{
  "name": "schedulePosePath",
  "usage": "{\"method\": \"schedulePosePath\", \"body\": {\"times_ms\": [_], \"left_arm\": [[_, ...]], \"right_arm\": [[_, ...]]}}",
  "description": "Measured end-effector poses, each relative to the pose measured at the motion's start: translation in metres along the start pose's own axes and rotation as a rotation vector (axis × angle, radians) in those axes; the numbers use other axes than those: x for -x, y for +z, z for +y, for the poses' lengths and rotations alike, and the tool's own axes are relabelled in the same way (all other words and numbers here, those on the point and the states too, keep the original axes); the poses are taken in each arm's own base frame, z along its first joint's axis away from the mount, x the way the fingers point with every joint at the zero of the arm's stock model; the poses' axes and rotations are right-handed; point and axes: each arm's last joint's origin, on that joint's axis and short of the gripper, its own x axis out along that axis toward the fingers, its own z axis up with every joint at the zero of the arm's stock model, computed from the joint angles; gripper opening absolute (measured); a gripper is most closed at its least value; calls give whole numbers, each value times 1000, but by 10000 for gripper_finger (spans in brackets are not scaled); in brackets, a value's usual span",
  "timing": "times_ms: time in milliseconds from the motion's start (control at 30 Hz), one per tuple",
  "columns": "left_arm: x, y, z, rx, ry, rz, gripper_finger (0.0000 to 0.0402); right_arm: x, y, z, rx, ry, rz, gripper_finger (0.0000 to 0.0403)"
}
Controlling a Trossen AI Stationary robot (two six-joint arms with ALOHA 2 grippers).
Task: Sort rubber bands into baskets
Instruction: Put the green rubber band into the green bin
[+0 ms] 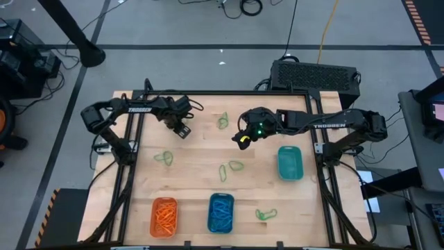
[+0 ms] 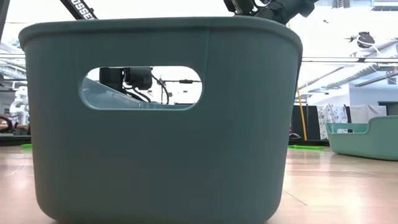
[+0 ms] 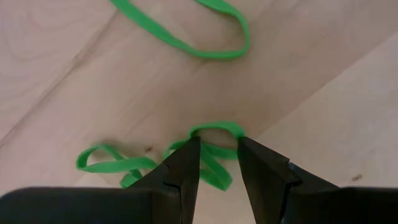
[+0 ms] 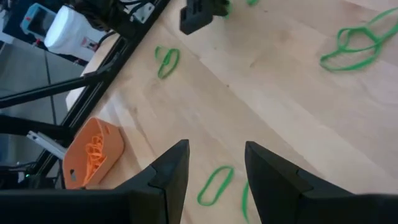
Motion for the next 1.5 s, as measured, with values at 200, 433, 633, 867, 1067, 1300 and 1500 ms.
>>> {"method": "schedulePosePath", "body": {"times_ms": [200, 433, 633, 867, 1067, 1300, 1500], "left_arm": [[-4, 2, -1, -5, -12, 8, 114], [0, -2, -11, -64, -52, -3, 10], [23, -10, -29, -123, -137, -73, 3], [73, -25, -53, -121, -306, -268, 2], [118, -31, -86, -124, -657, -513, 1], [159, -32, -122, -176, -1042, -758, 1], [168, -36, -130, -157, -1110, -800, 0]], "right_arm": [[-1, -9, 8, -18, 20, 21, 148], [-1, -24, 21, -2, 50, 61, 148], [-1, -36, 30, 9, 51, 64, 148], [20, -45, 43, 51, 36, -33, 148], [35, -41, 50, 134, 101, -83, 148], [31, -32, 63, 367, 205, -214, 148], [25, -30, 67, 591, 213, -276, 148]]}}
